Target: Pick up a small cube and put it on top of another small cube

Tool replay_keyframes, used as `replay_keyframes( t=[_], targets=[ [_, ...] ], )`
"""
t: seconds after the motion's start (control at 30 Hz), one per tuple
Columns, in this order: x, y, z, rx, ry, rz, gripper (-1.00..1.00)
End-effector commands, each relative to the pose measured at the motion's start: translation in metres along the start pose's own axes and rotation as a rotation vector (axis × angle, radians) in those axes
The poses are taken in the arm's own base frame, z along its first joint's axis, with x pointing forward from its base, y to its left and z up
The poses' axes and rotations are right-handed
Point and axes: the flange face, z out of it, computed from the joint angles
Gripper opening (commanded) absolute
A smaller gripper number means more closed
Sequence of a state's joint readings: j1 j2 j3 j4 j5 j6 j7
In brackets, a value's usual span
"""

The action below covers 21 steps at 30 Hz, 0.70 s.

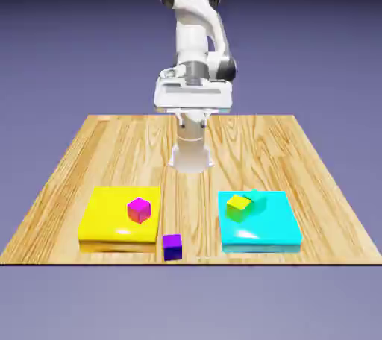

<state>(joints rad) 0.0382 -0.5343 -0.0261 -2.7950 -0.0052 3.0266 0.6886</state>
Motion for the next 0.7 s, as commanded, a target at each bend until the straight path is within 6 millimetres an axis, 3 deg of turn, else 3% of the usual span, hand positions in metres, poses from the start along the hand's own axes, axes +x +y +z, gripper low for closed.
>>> replay_keyframes(
  t=[0.0, 0.33, 0.67],
  targets=[
    [-0.001, 0.0, 0.009, -0.01, -0.026, -0.043, 0.0],
    [-0.02, 0.012, 0.104, -0.097, -0.278, -0.501, 0.0],
    [-0.051, 0.039, 0.191, -0.177, -0.531, -1.008, 0.0]
  ],
)
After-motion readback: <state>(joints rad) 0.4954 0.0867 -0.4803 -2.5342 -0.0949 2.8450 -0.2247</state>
